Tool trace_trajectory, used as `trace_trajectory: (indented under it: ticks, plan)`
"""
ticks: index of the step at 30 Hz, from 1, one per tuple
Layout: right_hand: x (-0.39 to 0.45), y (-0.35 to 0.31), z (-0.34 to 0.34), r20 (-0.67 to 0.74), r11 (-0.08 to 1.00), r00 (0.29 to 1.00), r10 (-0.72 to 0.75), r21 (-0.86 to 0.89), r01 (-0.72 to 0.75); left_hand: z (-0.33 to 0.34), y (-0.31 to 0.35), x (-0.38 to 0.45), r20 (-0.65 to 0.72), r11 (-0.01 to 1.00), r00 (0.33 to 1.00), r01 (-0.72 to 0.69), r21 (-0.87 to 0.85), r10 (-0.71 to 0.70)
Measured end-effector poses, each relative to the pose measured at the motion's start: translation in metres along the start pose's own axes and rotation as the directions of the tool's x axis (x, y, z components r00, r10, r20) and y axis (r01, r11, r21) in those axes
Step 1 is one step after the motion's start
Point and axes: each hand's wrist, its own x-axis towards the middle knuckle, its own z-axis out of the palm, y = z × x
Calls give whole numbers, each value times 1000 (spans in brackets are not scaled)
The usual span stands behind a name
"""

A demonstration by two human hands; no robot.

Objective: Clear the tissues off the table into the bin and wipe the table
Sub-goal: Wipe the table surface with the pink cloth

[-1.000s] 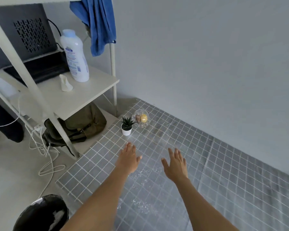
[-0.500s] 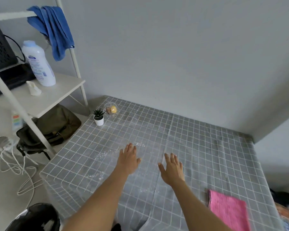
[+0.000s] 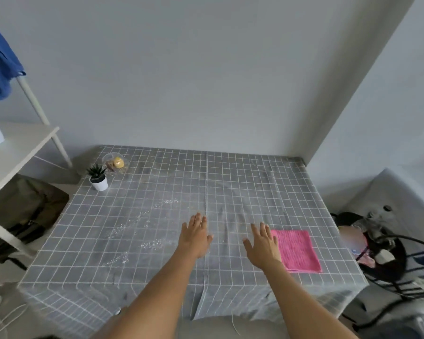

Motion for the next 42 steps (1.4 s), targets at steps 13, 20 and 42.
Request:
trace_trajectory:
  ticks: [13, 20, 42]
  plan:
    - [-37, 80, 0, 34, 993, 993, 111, 33, -112, 31, 74, -3, 64, 995, 995, -76, 60, 72]
    - [-24, 142, -10, 86, 998, 995, 58, 33, -61, 48, 146, 12, 40, 998, 998, -50, 36, 49]
    - [10, 240, 20, 213, 975, 959, -185, -82, 206, 130, 250, 51, 96, 998, 995, -8, 57, 2]
